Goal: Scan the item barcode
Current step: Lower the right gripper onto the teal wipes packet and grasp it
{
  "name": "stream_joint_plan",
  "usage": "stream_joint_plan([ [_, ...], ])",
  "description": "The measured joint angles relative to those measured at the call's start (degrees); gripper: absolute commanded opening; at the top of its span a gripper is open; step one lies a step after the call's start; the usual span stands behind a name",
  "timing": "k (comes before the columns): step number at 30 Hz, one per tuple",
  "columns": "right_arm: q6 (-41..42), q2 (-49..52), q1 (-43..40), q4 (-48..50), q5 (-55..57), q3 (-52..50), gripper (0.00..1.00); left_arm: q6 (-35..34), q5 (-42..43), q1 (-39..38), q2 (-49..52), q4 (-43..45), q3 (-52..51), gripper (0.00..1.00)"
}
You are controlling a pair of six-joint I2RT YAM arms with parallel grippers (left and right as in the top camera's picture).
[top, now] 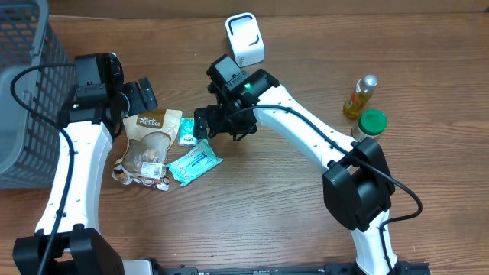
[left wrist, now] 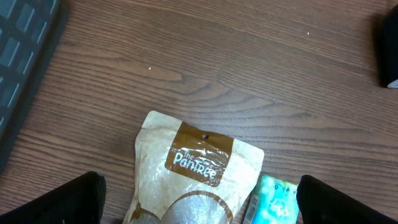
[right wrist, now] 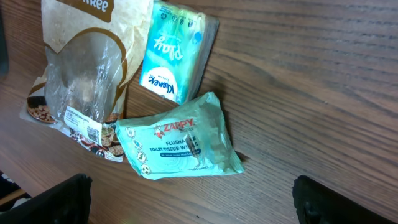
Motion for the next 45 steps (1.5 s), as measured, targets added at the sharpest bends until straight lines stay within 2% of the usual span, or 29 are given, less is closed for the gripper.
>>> stream_joint_plan([
  [4, 0.26, 0.0, 0.42, -0.02, -0.39, 0.0, 1.0, 0.0, -0.02, 0.0, 0.0, 0.02, 0.0, 0.99],
  [6, 0.15, 0.02, 0.46, 0.07, -0.52, 0.0, 0.83, 0.0, -0.02, 0.0, 0.0, 0.0, 0.0, 0.99],
  [8, 0.5, 0.02, 0.44, 0.57, -0.7, 0.0, 0.72, -0.02, -0.02, 0.0, 0.0, 0.02, 0.0, 1.0],
  [14, 1.97, 0.0, 0.46, -0.57, -0.68, 0.0, 0.65, -0.02, 0.0, 0.0, 0.0, 0.0, 0.0, 1.0],
  [24, 13.18, 0.0, 1.38, -1.53, -0.61, -0.02, 0.61, 0.0, -0.02, 0.0, 0.0, 0.0, 0.0, 1.0],
  [33, 24.85, 0.0, 8.5, -0.11, 3.04, -3.02, 0.6, -0.02, -0.02, 0.0, 0.0, 0.0, 0.0, 1.0],
  [38, 31.15, 0.02, 10.86, 3.69, 5.66, -6.38, 0.6, -0.02, -0.02, 0.0, 0.0, 0.0, 0.0, 1.0],
  [45, 33.92, 0.0, 10.84, 10.84, 7.48, -10.62, 0.56, 0.0, -0.02, 0.0, 0.0, 0.0, 0.0, 1.0],
])
